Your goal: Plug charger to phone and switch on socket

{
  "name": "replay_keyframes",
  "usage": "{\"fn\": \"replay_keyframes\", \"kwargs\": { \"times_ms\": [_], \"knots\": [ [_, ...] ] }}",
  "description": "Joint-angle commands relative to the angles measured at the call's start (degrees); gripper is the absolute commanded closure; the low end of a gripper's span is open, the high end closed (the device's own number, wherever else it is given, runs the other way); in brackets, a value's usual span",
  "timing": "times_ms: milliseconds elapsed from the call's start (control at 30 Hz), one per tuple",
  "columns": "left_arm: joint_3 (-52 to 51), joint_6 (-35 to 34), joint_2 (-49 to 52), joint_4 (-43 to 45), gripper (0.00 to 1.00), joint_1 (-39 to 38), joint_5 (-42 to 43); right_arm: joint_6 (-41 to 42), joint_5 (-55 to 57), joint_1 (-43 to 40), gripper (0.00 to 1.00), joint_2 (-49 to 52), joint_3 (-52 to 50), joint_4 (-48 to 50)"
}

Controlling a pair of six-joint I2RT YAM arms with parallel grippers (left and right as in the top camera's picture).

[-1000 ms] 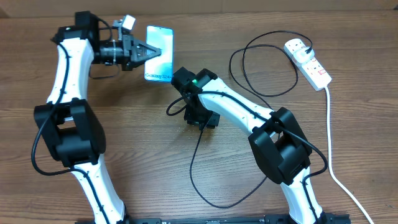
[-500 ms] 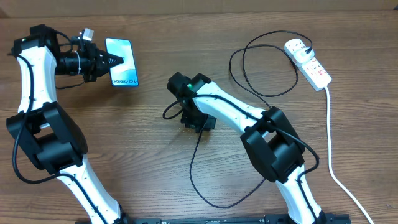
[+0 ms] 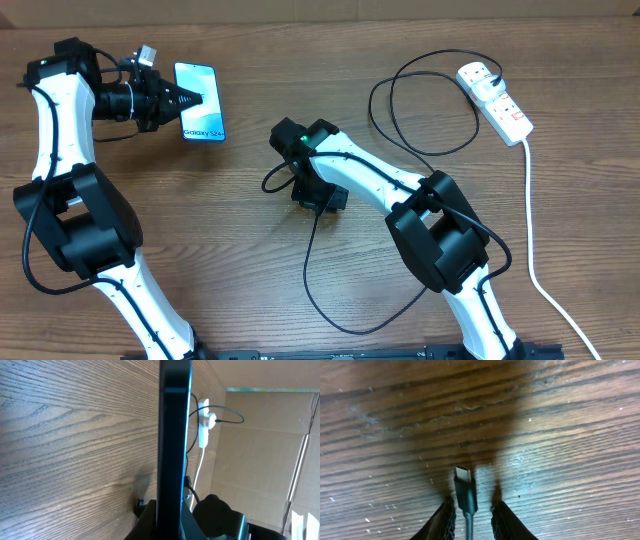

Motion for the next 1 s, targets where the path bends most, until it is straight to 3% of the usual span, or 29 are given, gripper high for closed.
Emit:
{"fn": "replay_keyframes", "kwargs": {
  "times_ms": [0, 200, 433, 700, 967],
  "knots": [
    [1.7, 1.2, -1.0, -0.3, 0.96, -0.2, 1.6, 0.0, -0.1, 0.0, 0.76, 2.4, -0.7, -0.4],
    [1.7, 1.2, -1.0, -0.3, 0.96, -0.2, 1.6, 0.0, -0.4, 0.0, 0.84, 2.4, -0.7, -0.6],
    [1.7, 1.2, -1.0, -0.3, 0.96, -0.2, 1.6, 0.0, -0.4, 0.0, 0.85, 2.4, -0.7, -0.5],
    [1.7, 1.2, -1.0, -0.4, 0.96, -0.2, 1.6, -0.2, -0.6, 0.0, 0.96, 2.4, -0.7, -0.4],
    [1.7, 3.6, -1.0, -1.6, 0.96, -1.3, 3.6, -4.1, -0.5, -0.9, 0.96, 1.3, 1.9, -1.7]
  ]
}}
